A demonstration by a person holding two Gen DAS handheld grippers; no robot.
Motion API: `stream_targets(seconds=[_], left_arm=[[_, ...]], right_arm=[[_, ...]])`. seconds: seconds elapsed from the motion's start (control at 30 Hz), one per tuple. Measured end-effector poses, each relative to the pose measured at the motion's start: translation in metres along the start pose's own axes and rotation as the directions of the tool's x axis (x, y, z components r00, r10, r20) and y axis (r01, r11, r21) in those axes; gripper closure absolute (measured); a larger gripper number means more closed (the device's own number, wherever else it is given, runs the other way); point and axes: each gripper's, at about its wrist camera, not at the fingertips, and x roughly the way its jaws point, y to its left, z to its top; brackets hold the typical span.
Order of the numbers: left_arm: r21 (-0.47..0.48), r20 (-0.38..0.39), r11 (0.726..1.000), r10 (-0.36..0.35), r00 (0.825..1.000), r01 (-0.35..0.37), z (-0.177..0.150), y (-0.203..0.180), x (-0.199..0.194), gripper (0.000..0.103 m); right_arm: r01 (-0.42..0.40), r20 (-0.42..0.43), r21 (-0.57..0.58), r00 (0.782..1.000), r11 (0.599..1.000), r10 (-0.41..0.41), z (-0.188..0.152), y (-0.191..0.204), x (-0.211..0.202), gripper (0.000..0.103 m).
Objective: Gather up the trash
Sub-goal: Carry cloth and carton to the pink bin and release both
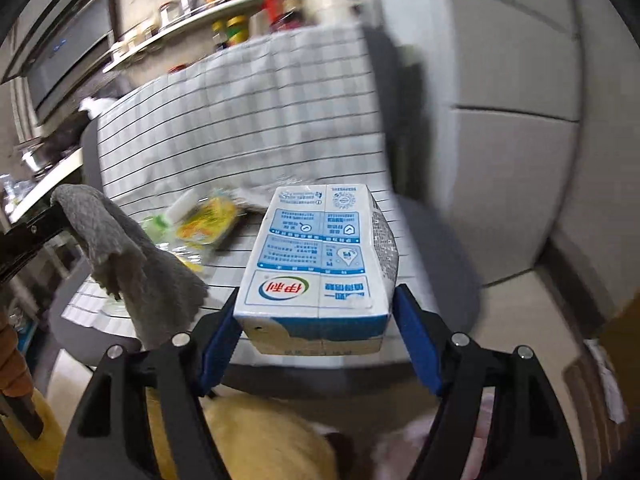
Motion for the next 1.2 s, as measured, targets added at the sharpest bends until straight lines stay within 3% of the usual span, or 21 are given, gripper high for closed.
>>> stream_targets(seconds=[0.1,0.2,0.37,0.5,0.77,0.97,1.07,1.2], left_arm=[[0.047,-0.047,0.992,-0.114,0.992,0.116,-0.013,-0.04,0.023,0.096],[0.078,-0.094,0.971,-0.217,0.972,0.224,-0.028,-0.074,0.044,0.096],[0.13,-0.199,0.915,-0.354,0.914,0.383,-0.057,-0.134,0.076,0.096],[0.153,-0.303,0.87,-0.41,0.86,0.469,-0.085,-0.171,0.102,0.096],[0.184,-0.483,0.823,-0.401,0.778,0.538,-0.14,-0.215,0.154,0.094],[0.156,-0.58,0.827,-0.366,0.728,0.54,-0.167,-0.226,0.189,0.079],[0.155,-0.588,0.841,-0.343,0.733,0.518,-0.17,-0.22,0.193,0.068],[0.164,-0.545,0.869,-0.314,0.777,0.466,-0.157,-0.204,0.183,0.068]], right_arm=[[0.063,0.031,0.057,0.997,0.996,-0.065,-0.011,-0.032,-0.031,0.03],[0.147,0.059,0.1,0.986,0.984,-0.154,-0.024,-0.061,-0.06,0.03],[0.278,0.047,0.157,0.956,0.948,-0.288,-0.047,-0.104,-0.094,0.03],[0.332,0.014,0.204,0.94,0.921,-0.342,-0.067,-0.129,-0.107,0.03],[0.37,-0.054,0.296,0.927,0.881,-0.371,-0.1,-0.17,-0.105,0.03],[0.38,-0.1,0.334,0.924,0.862,-0.369,-0.117,-0.185,-0.096,0.03],[0.381,-0.122,0.344,0.925,0.858,-0.361,-0.125,-0.189,-0.093,0.03],[0.374,-0.165,0.338,0.927,0.864,-0.336,-0.133,-0.186,-0.077,0.03]])
